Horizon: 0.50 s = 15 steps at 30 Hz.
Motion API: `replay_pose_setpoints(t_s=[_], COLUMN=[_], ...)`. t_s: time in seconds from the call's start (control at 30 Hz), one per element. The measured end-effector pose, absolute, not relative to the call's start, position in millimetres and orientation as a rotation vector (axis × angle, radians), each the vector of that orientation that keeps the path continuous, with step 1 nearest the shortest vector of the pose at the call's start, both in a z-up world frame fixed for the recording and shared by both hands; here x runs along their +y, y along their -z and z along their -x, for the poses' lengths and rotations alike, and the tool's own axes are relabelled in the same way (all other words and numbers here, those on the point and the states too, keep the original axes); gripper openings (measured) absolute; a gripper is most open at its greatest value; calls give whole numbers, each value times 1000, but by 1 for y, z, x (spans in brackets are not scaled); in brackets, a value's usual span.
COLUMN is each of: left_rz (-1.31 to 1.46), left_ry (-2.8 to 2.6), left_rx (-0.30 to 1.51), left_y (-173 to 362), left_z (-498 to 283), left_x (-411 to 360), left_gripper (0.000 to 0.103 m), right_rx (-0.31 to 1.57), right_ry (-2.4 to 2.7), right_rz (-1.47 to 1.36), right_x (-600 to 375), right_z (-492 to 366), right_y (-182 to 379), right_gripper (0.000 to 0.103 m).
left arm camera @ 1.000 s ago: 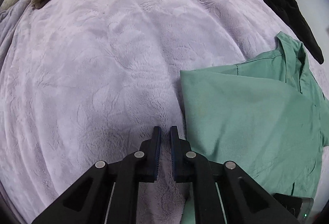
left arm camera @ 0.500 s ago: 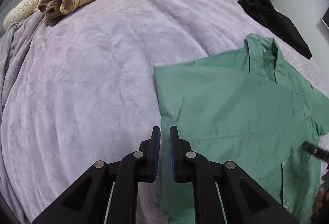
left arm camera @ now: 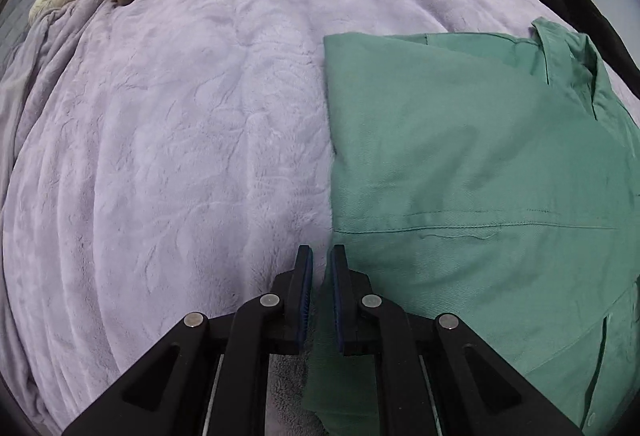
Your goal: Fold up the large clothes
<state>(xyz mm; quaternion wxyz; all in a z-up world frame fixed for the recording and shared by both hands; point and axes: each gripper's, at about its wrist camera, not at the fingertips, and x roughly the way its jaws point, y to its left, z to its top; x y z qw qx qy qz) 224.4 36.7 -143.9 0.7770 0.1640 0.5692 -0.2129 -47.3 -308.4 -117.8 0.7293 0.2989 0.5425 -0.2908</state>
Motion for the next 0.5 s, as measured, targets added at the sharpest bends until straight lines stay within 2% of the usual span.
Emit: replay_pose_setpoints(t_s=[0.07, 0.1, 0.3, 0.5], left_rz=[-351, -349, -350, -446], left_ry=[444, 437, 497, 487], left_rx=[1225, 1221, 1210, 1258], left_y=[132, 126, 101, 136], left_z=[-226, -225, -203, -169], left_x=[44, 48, 46, 30], left_gripper=[11, 11, 11, 11], right_rx=[1165, 1171, 1115, 1158], right_ry=[645, 655, 528, 434], right_rz=[-725, -711, -748, -722], right_x=[-314, -312, -296, -279], right_z=[61, 66, 82, 32], right_y=[110, 105, 83, 101], right_gripper=[2, 5, 6, 6])
